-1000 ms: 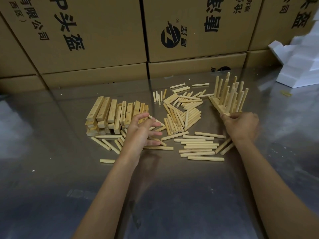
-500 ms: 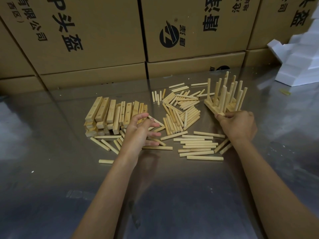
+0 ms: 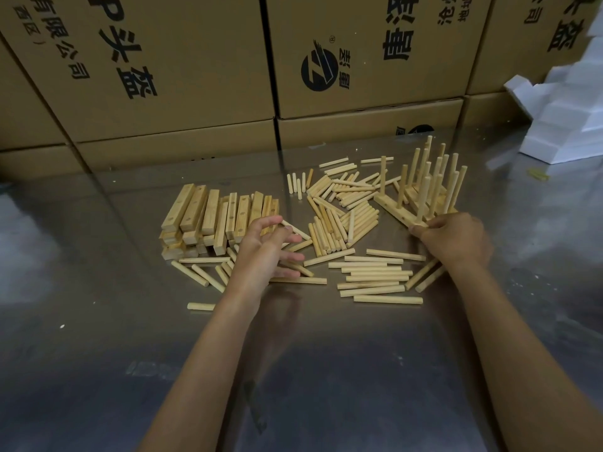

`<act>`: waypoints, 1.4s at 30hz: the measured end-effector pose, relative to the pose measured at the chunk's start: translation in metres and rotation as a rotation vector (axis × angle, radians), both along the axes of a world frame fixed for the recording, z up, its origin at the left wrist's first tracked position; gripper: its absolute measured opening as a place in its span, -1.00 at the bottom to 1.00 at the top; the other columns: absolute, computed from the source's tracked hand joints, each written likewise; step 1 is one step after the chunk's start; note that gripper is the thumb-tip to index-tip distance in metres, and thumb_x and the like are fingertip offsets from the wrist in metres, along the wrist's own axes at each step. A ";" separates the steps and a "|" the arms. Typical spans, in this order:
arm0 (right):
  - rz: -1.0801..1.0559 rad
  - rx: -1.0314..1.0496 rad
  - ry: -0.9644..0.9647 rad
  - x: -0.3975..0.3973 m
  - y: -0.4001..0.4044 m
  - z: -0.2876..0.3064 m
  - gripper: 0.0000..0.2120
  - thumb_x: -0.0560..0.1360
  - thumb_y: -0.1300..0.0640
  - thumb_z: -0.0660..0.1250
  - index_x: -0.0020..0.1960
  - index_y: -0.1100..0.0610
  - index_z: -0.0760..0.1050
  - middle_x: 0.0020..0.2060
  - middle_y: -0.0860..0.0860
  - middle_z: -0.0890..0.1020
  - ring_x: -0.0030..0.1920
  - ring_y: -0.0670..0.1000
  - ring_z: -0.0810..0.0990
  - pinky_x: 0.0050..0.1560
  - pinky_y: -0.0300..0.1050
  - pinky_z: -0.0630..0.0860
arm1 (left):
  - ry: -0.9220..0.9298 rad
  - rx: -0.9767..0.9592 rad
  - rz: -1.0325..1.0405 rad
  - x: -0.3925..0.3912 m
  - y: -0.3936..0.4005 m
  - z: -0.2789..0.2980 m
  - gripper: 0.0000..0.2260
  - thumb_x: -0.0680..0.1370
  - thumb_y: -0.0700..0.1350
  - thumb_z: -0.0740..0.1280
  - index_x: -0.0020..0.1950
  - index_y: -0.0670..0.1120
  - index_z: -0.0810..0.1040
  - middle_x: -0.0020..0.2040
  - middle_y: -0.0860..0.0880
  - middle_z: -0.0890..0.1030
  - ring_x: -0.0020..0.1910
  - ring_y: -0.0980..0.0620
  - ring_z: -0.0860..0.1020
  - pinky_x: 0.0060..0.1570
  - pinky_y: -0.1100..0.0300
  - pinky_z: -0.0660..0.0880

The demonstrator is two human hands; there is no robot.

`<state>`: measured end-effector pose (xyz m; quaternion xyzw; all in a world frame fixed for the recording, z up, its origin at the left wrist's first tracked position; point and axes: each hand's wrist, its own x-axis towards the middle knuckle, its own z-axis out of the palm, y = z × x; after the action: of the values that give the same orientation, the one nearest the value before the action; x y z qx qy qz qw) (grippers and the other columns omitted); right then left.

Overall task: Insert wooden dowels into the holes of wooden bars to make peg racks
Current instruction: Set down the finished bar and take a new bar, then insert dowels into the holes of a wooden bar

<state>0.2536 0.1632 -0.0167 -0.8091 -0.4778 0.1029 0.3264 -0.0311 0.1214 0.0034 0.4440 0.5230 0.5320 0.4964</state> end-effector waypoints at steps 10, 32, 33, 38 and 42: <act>-0.104 -0.030 0.056 0.010 -0.005 0.008 -0.75 0.46 -0.01 0.46 -0.03 0.18 0.60 -0.14 0.16 0.64 -0.04 0.22 0.61 0.01 0.12 0.57 | 0.145 0.082 0.185 -0.006 -0.002 0.005 -0.80 0.65 -0.20 0.24 0.24 0.00 0.51 -0.02 -0.08 0.68 -0.13 0.01 0.67 -0.24 0.10 0.65; 0.471 0.162 -0.192 -0.112 -0.033 0.004 -0.72 0.51 0.02 0.24 -0.32 0.10 0.49 -0.44 -0.06 0.55 -0.34 0.01 0.54 -0.25 -0.11 0.41 | 1.446 0.328 0.400 -0.018 0.024 -0.027 -0.68 0.58 0.12 0.34 0.04 -0.10 0.70 0.22 -0.09 0.57 0.28 -0.10 0.42 0.35 -0.05 0.24; 0.469 0.161 -0.182 -0.112 -0.033 0.004 -0.72 0.51 0.02 0.24 -0.32 0.10 0.49 -0.44 -0.05 0.55 -0.34 0.01 0.54 -0.25 -0.10 0.43 | 1.456 0.300 0.428 -0.017 0.024 -0.027 -0.66 0.57 0.15 0.33 0.04 -0.10 0.70 0.19 -0.08 0.57 0.25 -0.10 0.42 0.32 -0.04 0.26; 0.463 0.159 -0.151 -0.114 -0.033 0.004 -0.73 0.51 0.03 0.25 -0.32 0.10 0.49 -0.45 -0.05 0.55 -0.34 0.02 0.54 -0.26 -0.10 0.45 | 1.435 0.196 0.470 -0.016 0.024 -0.027 -0.66 0.57 0.17 0.32 -0.02 -0.06 0.72 0.17 -0.03 0.57 0.23 -0.08 0.39 0.25 -0.05 0.25; 0.463 0.182 -0.113 -0.115 -0.032 0.002 -0.72 0.53 0.02 0.27 -0.32 0.08 0.49 -0.45 -0.06 0.55 -0.35 -0.03 0.53 -0.31 -0.14 0.40 | 1.364 0.277 0.484 -0.021 0.022 -0.021 -0.72 0.56 0.09 0.34 -0.10 -0.07 0.74 0.21 -0.01 0.58 0.28 -0.05 0.36 0.24 -0.04 0.18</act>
<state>0.1390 0.1316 -0.0150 -0.6499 -0.6752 0.0860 0.3382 -0.0522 0.1434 -0.0179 0.6067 0.7270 0.2934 -0.1311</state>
